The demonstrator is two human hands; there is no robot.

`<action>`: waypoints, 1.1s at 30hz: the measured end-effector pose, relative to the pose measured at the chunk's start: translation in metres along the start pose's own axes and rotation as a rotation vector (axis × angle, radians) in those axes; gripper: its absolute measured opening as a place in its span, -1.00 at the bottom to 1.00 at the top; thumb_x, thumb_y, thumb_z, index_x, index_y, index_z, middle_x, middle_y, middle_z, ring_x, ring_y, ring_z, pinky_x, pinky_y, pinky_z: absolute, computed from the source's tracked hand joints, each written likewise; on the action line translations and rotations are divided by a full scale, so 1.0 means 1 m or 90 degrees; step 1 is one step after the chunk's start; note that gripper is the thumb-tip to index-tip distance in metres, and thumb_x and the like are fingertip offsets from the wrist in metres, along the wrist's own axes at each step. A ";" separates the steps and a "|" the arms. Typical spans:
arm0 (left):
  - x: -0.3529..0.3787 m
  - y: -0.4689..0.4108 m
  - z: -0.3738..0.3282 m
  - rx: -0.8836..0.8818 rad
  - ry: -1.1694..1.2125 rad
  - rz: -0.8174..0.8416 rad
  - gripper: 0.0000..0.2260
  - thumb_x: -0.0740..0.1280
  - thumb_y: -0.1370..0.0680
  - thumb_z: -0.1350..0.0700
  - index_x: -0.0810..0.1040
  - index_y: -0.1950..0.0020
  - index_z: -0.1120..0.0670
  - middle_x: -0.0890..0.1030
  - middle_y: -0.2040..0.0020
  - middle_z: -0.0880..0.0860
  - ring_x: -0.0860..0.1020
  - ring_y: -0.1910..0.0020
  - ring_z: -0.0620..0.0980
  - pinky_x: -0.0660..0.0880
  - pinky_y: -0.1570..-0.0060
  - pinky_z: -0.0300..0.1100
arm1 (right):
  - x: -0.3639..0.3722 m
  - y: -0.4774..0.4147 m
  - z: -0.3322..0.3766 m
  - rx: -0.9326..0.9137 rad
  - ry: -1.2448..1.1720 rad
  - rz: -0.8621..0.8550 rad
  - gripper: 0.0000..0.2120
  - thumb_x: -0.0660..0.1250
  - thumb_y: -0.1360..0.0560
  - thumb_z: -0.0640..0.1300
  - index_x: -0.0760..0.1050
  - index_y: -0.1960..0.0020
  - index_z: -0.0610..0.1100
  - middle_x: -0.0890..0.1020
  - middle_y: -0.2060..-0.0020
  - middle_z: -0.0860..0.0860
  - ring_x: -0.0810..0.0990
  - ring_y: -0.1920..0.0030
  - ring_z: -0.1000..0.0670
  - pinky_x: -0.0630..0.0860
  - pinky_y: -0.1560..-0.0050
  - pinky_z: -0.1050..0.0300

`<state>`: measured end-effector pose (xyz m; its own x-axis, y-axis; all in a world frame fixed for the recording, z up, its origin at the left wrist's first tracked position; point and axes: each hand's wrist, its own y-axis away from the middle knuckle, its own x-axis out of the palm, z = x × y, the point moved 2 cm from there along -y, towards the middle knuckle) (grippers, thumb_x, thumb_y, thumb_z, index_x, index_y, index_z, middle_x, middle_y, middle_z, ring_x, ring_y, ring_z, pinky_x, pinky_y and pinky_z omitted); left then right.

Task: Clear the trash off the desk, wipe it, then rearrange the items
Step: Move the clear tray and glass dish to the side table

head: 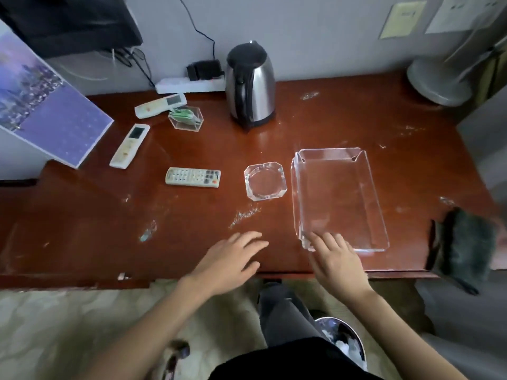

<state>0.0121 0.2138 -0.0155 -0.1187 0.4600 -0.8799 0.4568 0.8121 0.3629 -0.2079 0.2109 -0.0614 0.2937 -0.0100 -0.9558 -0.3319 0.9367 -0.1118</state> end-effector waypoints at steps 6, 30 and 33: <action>-0.039 -0.107 0.039 0.127 -0.110 0.027 -0.52 0.14 -0.59 -0.05 0.14 -0.50 -0.07 0.15 -0.50 -0.05 0.16 -0.45 -0.02 0.13 -0.38 -0.10 | -0.001 -0.082 -0.056 -0.086 0.043 -0.014 -0.64 0.08 -0.54 0.00 0.37 -0.26 -0.11 0.56 -0.07 -0.08 0.40 0.00 -0.11 0.44 0.08 0.00; -0.048 -0.214 0.080 0.128 -0.163 0.077 0.06 0.41 -0.23 -0.33 0.00 -0.50 0.14 0.15 -0.46 0.06 0.18 -0.40 0.04 0.24 -0.35 -0.09 | 0.003 -0.150 -0.175 0.426 -0.268 -0.042 -0.55 0.23 -0.49 -0.20 0.39 -0.35 0.07 0.63 0.13 -0.10 0.58 0.14 -0.11 0.43 0.13 0.22; -0.059 -0.204 0.086 0.133 -0.135 0.073 0.03 0.43 -0.22 -0.30 0.04 -0.50 0.12 0.15 -0.46 0.02 0.18 -0.40 0.01 0.26 -0.33 -0.12 | -0.004 -0.153 -0.167 0.409 -0.233 -0.032 -0.54 0.23 -0.51 -0.19 0.35 -0.39 0.04 0.54 0.31 -0.08 0.45 0.28 -0.08 0.39 0.16 0.16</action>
<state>0.0021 -0.0099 -0.0636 0.1203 0.4416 -0.8891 0.6303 0.6580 0.4121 -0.3083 0.0086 -0.0858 0.6124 -0.0467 -0.7892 0.2474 0.9594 0.1352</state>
